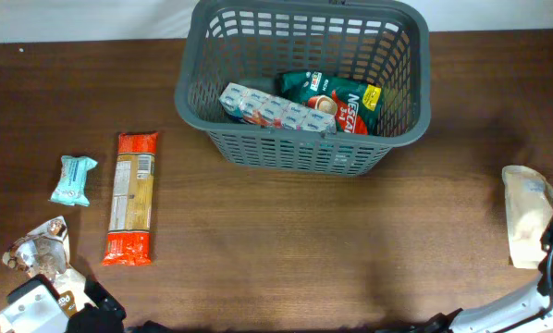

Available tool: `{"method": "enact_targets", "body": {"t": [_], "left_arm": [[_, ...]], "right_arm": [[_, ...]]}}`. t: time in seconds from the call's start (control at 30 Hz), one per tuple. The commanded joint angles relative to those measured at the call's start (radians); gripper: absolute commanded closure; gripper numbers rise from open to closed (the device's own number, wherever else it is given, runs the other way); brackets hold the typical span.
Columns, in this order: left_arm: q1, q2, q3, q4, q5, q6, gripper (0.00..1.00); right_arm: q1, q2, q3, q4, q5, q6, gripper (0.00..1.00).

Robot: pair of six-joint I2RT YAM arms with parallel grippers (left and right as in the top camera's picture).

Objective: Pack container
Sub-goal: 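Move the right gripper to the beige bread bag and grasp it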

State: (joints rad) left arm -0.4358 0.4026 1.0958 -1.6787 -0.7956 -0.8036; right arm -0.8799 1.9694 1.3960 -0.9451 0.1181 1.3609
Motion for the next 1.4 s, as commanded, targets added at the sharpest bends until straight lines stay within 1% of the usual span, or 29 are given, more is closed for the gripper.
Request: {"method": "enact_targets", "body": {"t": [0.0,0.13,0.2,0.4,0.63,0.87,0.93,1.0,1.1,1.17,1.3,1.37], "left_arm": [[0.002,-0.002,0.0,0.002,-0.001,0.016,0.01],[0.002,-0.002,0.0,0.002,-0.001,0.016,0.01],[0.002,-0.002,0.0,0.002,-0.001,0.016,0.01],[0.002,-0.002,0.0,0.002,-0.001,0.016,0.01],[0.002,-0.002,0.0,0.002,-0.001,0.016,0.01],[0.002,-0.002,0.0,0.002,-0.001,0.016,0.01],[0.002,-0.002,0.0,0.002,-0.001,0.016,0.01],[0.002,-0.002,0.0,0.002,-0.001,0.016,0.01],[0.002,-0.002,0.0,0.002,-0.001,0.016,0.01],[0.002,-0.002,0.0,0.002,-0.001,0.016,0.01],[0.002,-0.002,0.0,0.002,-0.001,0.016,0.01],[0.002,-0.002,0.0,0.002,-0.001,0.016,0.01]], "right_arm": [[0.023,-0.012,-0.004,0.078,-0.089,0.037,0.01],[0.04,-0.012,-0.004,0.146,-0.089,0.047,0.01],[0.056,-0.012,-0.005,0.146,-0.08,0.116,0.01],[0.076,-0.012,-0.005,0.164,-0.062,0.151,0.01],[0.076,-0.012,-0.006,0.145,-0.089,0.254,0.01],[0.075,-0.012,-0.006,0.179,-0.106,0.253,0.01],[0.075,-0.012,-0.006,0.175,-0.081,0.253,0.03],[0.075,-0.012,-0.006,0.177,-0.085,0.254,0.0],[0.075,-0.012,-0.006,0.177,-0.116,0.322,0.01],[0.075,-0.012,-0.006,0.174,-0.119,0.319,0.01],[0.075,-0.012,-0.006,0.167,-0.119,0.192,0.01],[0.075,-0.012,-0.006,0.167,-0.119,0.18,0.01]]}}
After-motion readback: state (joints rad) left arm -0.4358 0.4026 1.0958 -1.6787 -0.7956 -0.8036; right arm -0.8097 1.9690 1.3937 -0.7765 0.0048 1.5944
